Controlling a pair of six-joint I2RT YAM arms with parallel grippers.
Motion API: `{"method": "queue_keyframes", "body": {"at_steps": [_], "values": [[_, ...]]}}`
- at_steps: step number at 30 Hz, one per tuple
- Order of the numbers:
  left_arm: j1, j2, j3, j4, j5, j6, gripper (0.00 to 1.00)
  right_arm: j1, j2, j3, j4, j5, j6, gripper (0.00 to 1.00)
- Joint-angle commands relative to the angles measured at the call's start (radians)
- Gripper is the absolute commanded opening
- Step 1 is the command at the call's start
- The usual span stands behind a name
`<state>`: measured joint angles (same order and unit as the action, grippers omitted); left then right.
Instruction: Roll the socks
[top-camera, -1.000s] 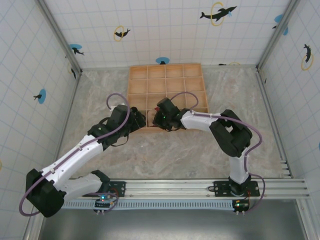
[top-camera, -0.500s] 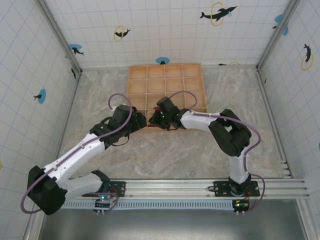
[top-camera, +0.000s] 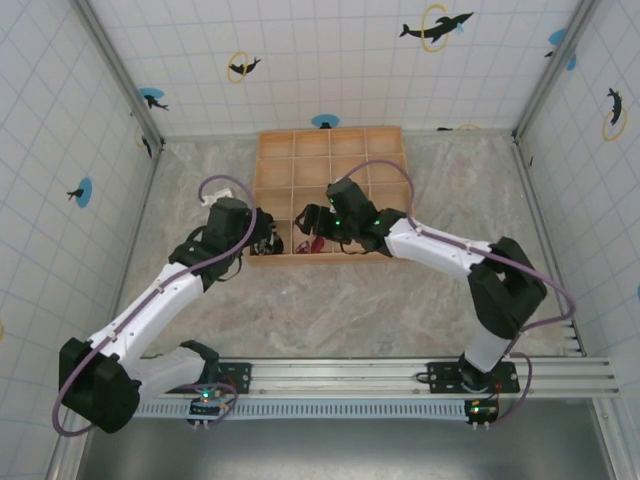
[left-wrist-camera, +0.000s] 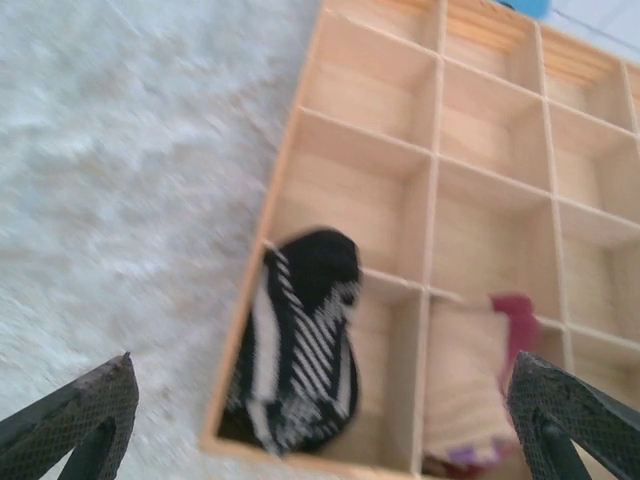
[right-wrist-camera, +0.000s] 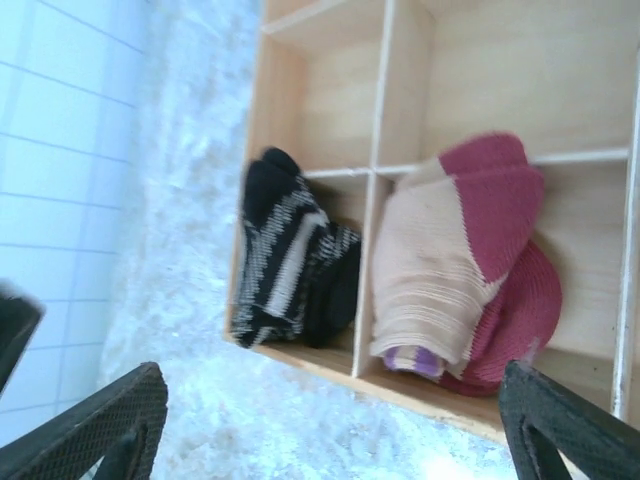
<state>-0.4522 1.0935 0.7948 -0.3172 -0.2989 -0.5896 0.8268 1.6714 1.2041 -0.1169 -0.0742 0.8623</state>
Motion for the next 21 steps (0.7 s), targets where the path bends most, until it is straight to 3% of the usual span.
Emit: {"method": "queue_keyframes", "body": {"at_steps": [1, 4, 8, 11, 15, 21], "values": [[0.074, -0.010, -0.100, 0.169, -0.060, 0.191, 0.97, -0.017, -0.108, -0.066, -0.040, 0.074, -0.104, 0.91], [0.157, -0.015, -0.206, 0.319, -0.013, 0.292, 0.97, -0.027, -0.226, -0.140, -0.057, 0.205, -0.216, 0.99], [0.319, -0.015, -0.368, 0.535, 0.144, 0.371, 0.97, -0.096, -0.384, -0.273, -0.064, 0.348, -0.367, 0.99], [0.350, -0.005, -0.496, 0.701, 0.145, 0.474, 0.97, -0.191, -0.489, -0.411, -0.026, 0.403, -0.442, 0.99], [0.408, 0.011, -0.651, 0.926, 0.138, 0.513, 0.96, -0.306, -0.607, -0.597, 0.050, 0.524, -0.541, 0.99], [0.466, 0.145, -0.767, 1.248, 0.179, 0.528, 0.96, -0.540, -0.699, -0.870, 0.253, 0.524, -0.545, 0.99]]}}
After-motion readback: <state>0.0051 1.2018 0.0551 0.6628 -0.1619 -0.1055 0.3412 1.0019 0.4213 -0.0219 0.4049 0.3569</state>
